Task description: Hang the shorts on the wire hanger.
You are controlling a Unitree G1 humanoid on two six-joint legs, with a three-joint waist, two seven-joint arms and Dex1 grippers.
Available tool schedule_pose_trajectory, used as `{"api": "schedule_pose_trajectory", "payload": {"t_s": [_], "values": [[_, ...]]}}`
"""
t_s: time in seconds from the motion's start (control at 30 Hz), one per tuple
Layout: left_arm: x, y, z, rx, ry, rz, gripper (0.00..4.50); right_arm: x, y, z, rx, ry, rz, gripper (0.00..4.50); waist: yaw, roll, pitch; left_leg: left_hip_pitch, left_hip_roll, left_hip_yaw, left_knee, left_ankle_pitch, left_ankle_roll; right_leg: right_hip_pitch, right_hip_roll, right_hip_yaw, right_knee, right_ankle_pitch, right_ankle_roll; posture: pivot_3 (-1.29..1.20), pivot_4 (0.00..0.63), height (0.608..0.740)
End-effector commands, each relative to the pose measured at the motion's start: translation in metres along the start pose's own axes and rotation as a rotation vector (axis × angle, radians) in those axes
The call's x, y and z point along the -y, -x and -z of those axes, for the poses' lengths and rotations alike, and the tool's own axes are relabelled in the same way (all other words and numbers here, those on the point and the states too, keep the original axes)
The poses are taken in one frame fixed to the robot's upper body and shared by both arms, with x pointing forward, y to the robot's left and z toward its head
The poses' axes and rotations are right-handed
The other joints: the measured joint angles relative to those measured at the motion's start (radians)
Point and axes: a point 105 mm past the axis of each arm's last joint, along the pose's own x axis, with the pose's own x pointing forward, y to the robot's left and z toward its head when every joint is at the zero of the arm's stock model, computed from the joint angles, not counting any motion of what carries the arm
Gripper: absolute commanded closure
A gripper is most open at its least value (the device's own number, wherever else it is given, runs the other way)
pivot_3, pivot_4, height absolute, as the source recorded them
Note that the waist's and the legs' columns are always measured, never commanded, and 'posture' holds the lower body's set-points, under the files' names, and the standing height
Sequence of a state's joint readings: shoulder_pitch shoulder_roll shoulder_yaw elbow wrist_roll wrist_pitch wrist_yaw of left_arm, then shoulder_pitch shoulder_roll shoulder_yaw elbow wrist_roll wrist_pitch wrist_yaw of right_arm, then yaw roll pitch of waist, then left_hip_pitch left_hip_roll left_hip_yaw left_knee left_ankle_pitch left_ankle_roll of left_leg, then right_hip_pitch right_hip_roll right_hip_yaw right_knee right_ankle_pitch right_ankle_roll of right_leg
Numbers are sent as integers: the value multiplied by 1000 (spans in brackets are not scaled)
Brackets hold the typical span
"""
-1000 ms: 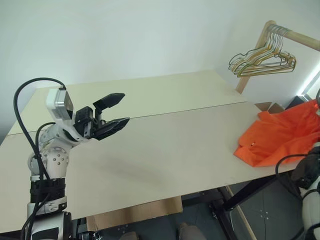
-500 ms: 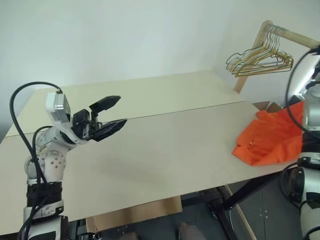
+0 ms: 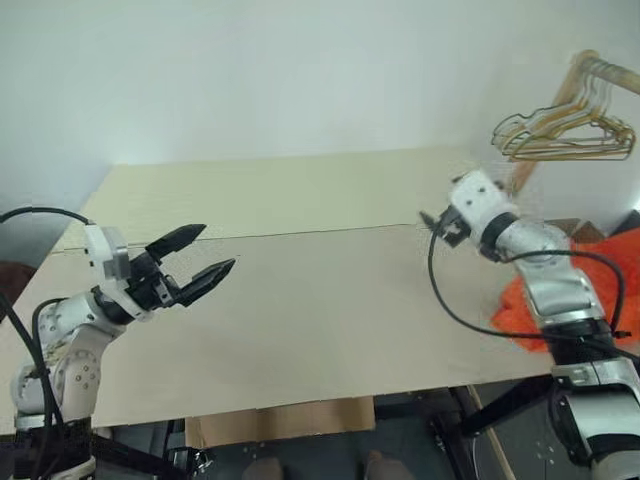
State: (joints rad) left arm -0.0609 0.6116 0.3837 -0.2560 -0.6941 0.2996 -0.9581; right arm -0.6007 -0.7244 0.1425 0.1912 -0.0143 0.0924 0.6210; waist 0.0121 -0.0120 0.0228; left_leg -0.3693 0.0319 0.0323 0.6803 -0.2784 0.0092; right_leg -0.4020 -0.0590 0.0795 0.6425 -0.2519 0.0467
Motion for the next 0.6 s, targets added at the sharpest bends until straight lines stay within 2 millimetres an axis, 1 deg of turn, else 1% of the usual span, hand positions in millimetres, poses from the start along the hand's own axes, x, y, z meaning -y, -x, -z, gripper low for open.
{"api": "schedule_pose_trajectory", "payload": {"t_s": [0.03, 0.07, 0.17, 0.23, 0.43, 0.6], "values": [[3, 5, -12, 4, -62, -19, 0, -8, 6, -15, 80, 48, -108, 69, 18, -1, 0, 0, 0, 1, 0, 0, 0, 0, 0, -1, 0, 0, 0, 199, 0, 740], [4, 6, -11, -2, -65, -27, 0, -12, 6, -14, 83, 44, -136, 69, 27, -2, 0, 0, 0, 2, 0, 0, 0, 0, 0, -1, 0, 0, 0, 204, 0, 740], [5, 10, -11, -16, -61, -41, 0, -21, 4, -11, 87, 110, -173, 69, 45, -2, 0, 0, 0, 4, 0, 0, 0, 0, 0, -2, 0, 0, -1, 213, 0, 740], [7, 12, -8, -43, -63, -48, 0, -25, 1, -8, 83, 98, -190, 69, 57, -3, 0, 0, 0, 4, 0, 0, 0, 0, 0, -3, 0, 0, -1, 231, 0, 740], [10, 17, -5, -69, -45, -72, 0, -32, -5, -8, 76, 80, -220, 69, 73, -3, 0, -1, 1, 4, 0, 0, 0, 0, 1, -4, 0, 0, -2, 247, 0, 740], [12, 18, 0, -101, -28, -44, 0, -32, -4, -6, 66, 82, -218, 69, 85, -3, 0, -1, 1, 4, 0, 0, 0, 0, 1, -5, -1, 0, -2, 247, 0, 740]]}}
